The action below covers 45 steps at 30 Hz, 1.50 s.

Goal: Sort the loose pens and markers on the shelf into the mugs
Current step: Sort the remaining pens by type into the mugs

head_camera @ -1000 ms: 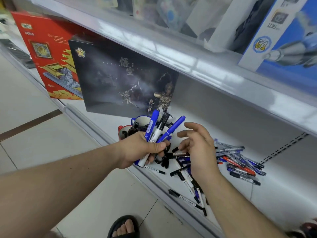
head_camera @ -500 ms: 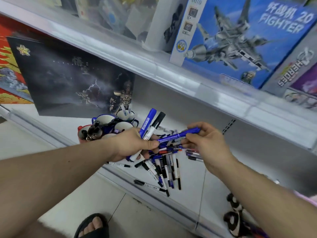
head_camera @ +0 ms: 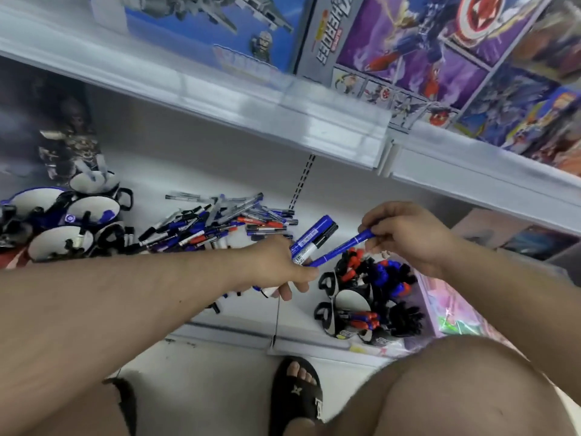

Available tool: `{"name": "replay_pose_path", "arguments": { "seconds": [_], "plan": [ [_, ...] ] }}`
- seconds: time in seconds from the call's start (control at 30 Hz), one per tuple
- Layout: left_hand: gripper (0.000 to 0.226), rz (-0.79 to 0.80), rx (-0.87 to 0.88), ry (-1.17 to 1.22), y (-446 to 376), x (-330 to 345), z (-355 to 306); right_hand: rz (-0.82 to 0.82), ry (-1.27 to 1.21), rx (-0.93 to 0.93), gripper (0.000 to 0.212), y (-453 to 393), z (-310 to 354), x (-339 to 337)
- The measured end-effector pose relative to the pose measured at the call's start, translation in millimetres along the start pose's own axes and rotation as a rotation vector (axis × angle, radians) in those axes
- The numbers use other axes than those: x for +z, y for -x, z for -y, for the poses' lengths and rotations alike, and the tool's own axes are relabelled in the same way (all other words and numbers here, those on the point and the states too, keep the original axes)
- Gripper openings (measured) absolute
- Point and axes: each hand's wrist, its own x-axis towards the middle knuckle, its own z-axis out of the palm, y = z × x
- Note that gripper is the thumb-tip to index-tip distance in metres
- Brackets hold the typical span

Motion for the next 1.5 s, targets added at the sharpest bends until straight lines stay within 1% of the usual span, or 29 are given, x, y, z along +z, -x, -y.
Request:
{"name": "replay_pose_path", "arguments": {
  "seconds": [0.1,0.17,0.2,0.27,0.33,0.37,0.43,0.5,0.6,0.67,0.73,0.8,0.87,0.93,1.0,1.07,1.1,1.13,1.17,1.23,1.27,1.33,1.43,1.5],
  "plan": [
    [0.013,0.033,-0.023,0.017,-15,16,-7,-0.097,-0.013,0.021,0.024,1,-29,-29],
    [0.015,0.038,-0.044,0.031,-22,23,-9,-0.139,0.014,0.042,0.023,-1,-53,-38],
    [0.017,0.041,-0.06,0.041,-25,26,-8,-0.16,0.065,0.035,0.024,-3,-66,-40],
    [0.023,0.048,-0.098,0.049,-28,31,-6,-0.2,0.272,-0.018,0.022,-9,-94,-41],
    [0.028,0.047,-0.129,0.034,-29,33,-2,-0.167,0.489,-0.067,0.02,-14,-119,-36],
    [0.03,0.044,-0.144,0.027,-29,32,0,-0.143,0.55,-0.069,0.019,-17,-133,-31],
    [0.031,0.058,-0.186,0.057,-29,29,6,-0.139,0.627,-0.069,0.019,-24,-162,-20],
    [0.026,0.111,-0.233,0.127,-28,24,9,-0.153,0.649,-0.068,0.019,-32,-186,-9],
    [0.023,0.178,-0.282,0.265,-23,17,10,-0.078,0.72,-0.035,0.022,-44,-209,7],
    [0.023,0.197,-0.302,0.334,-21,15,9,-0.005,0.823,-0.023,0.027,-49,-218,16],
    [0.025,0.205,-0.319,0.363,-22,13,8,0.002,0.89,-0.054,0.03,-51,-217,23],
    [0.027,0.212,-0.334,0.374,-23,13,7,-0.008,0.896,-0.049,0.028,-54,-211,25],
    [0.026,0.226,-0.333,0.361,-24,13,7,0.038,0.931,0.003,0.024,-56,-202,24],
    [0.025,0.241,-0.326,0.332,-25,15,8,0.036,0.966,0.015,0.014,-55,-192,18],
    [0.024,0.264,-0.313,0.292,-26,16,8,-0.077,0.902,-0.055,0.018,-53,-179,9],
    [0.024,0.283,-0.304,0.251,-28,18,7,-0.215,0.674,-0.1,0.017,-48,-157,-1],
    [0.024,0.286,-0.299,0.231,-28,20,7,-0.256,0.528,-0.098,0.016,-45,-143,-6],
    [0.024,0.285,-0.294,0.212,-29,21,6,-0.263,0.384,-0.087,0.016,-41,-128,-8],
    [0.024,0.283,-0.288,0.197,-30,23,6,-0.221,0.25,-0.081,0.017,-37,-114,-9],
    [0.024,0.283,-0.275,0.181,-32,26,4,-0.06,0.062,-0.073,0.02,-26,-90,-7],
    [0.024,0.286,-0.266,0.178,-34,28,2,0.02,0.024,-0.085,0.02,-21,-81,-5],
    [0.022,0.298,-0.247,0.174,-37,31,-1,0.115,0.043,-0.147,0.014,-13,-70,2],
    [0.021,0.3,-0.229,0.167,-41,34,-5,0.122,0.061,-0.212,0.007,-8,-67,12],
    [0.026,0.275,-0.232,0.179,-43,34,-6,0.047,-0.06,-0.184,0.005,-10,-68,9]
  ]
}}
